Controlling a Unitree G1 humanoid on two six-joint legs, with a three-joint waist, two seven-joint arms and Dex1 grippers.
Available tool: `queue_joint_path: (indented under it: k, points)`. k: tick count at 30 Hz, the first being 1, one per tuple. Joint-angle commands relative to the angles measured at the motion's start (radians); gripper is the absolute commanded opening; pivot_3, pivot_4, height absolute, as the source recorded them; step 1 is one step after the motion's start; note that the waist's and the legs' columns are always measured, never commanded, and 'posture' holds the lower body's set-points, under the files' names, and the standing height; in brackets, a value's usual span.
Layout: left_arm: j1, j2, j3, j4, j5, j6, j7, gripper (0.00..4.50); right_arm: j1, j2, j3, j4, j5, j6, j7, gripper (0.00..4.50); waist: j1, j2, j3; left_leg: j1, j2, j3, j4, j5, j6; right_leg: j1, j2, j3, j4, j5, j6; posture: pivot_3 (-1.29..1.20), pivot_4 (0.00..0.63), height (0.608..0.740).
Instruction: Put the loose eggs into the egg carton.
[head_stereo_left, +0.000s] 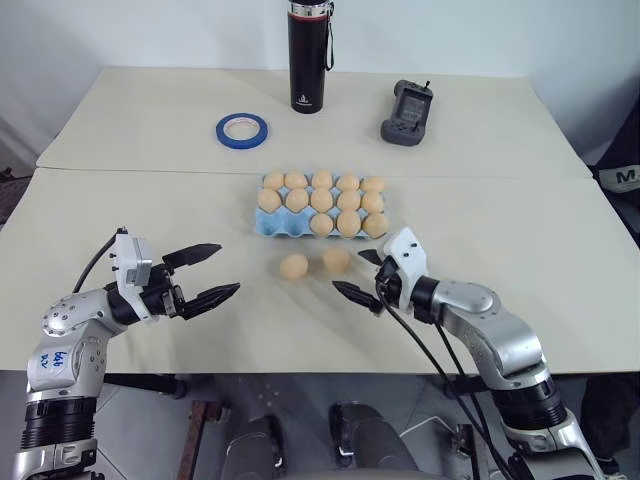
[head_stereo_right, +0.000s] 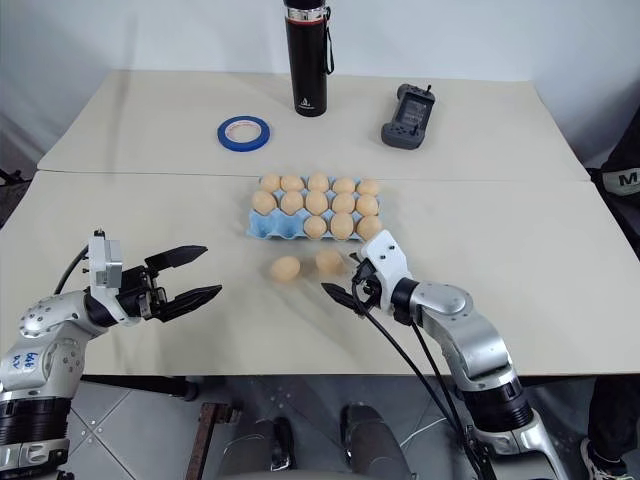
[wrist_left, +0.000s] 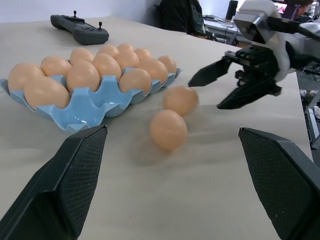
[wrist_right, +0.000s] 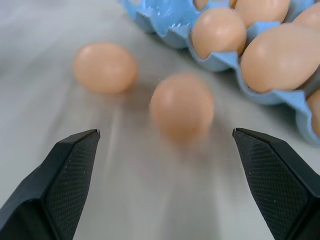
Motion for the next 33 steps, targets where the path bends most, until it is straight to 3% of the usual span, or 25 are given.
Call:
queue_joint_path:
  k: [1, 19, 22, 28, 33]
  points:
    - [0.006, 0.001, 0.018, -0.035, -0.018, -0.008, 0.003, 4.50, -0.035, 0.025, 0.013, 0.028, -0.016, -0.040, -0.010, 4.45, -0.001, 0.000, 0.000, 0.000, 0.000, 0.000, 0.000, 0.000, 0.000, 0.000, 0.000, 0.000, 0.000, 0.000, 0.000, 0.00, 0.150, 0.740]
    - [0.014, -0.001, 0.023, -0.045, -0.021, -0.009, 0.021, 4.50, -0.129, 0.165, 0.047, 0.250, -0.096, -0.162, -0.030, 4.45, -0.002, 0.000, 0.000, 0.000, 0.000, 0.000, 0.000, 0.000, -0.001, -0.001, 0.000, 0.000, 0.000, 0.000, -0.001, 0.00, 0.150, 0.740]
    - [0.015, -0.002, 0.023, -0.045, -0.021, -0.011, 0.023, 4.50, -0.133, 0.183, 0.048, 0.263, -0.103, -0.161, -0.038, 3.87, -0.002, 0.000, 0.000, 0.000, 0.000, 0.000, 0.000, 0.000, -0.002, 0.000, 0.000, 0.000, 0.000, 0.000, -0.001, 0.00, 0.150, 0.740]
    - [0.022, -0.002, 0.027, -0.047, -0.023, -0.013, 0.026, 4.50, -0.122, 0.160, 0.018, 0.160, -0.083, -0.125, -0.035, 1.85, -0.003, 0.000, 0.000, 0.000, 0.000, 0.000, 0.000, 0.000, -0.002, -0.001, 0.000, 0.000, 0.000, 0.000, -0.001, 0.00, 0.150, 0.740]
    - [0.019, -0.001, 0.026, -0.041, -0.023, -0.014, 0.024, 4.50, -0.173, 0.141, -0.021, 0.062, -0.041, -0.064, -0.028, 1.72, -0.003, 0.000, 0.000, 0.000, 0.000, 0.000, 0.000, 0.000, -0.002, -0.001, 0.000, 0.000, 0.000, 0.000, -0.001, 0.00, 0.150, 0.740]
